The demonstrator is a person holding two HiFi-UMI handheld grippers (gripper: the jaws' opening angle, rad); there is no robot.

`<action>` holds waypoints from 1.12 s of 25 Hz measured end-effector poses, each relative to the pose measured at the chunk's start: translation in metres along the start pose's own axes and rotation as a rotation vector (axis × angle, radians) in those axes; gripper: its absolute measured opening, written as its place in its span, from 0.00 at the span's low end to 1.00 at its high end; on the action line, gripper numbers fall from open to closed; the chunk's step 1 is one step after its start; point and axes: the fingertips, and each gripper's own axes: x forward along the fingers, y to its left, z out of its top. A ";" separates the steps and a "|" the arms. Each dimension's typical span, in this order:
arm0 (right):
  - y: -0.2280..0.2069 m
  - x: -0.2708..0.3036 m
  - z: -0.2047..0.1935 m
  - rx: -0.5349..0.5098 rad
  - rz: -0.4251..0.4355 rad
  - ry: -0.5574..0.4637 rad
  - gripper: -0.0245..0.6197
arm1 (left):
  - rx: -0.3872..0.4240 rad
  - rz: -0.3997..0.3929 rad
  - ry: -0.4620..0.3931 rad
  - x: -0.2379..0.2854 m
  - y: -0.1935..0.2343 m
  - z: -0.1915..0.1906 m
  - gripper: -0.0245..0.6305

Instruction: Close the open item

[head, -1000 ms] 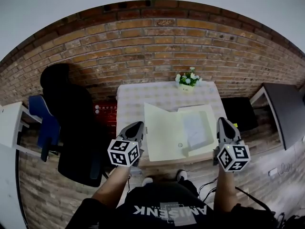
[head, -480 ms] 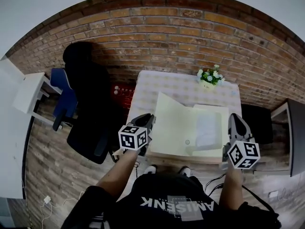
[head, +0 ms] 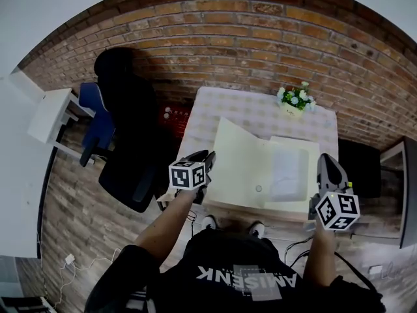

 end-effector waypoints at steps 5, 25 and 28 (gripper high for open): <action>0.000 -0.005 -0.005 -0.001 -0.007 0.007 0.10 | -0.080 -0.034 0.053 0.008 0.006 -0.014 0.19; -0.020 -0.048 -0.015 0.029 -0.122 -0.007 0.10 | -0.243 -0.503 0.096 0.011 -0.089 0.007 0.13; -0.028 -0.056 -0.017 0.045 -0.141 -0.013 0.10 | -0.205 -0.555 0.097 0.013 -0.113 0.013 0.16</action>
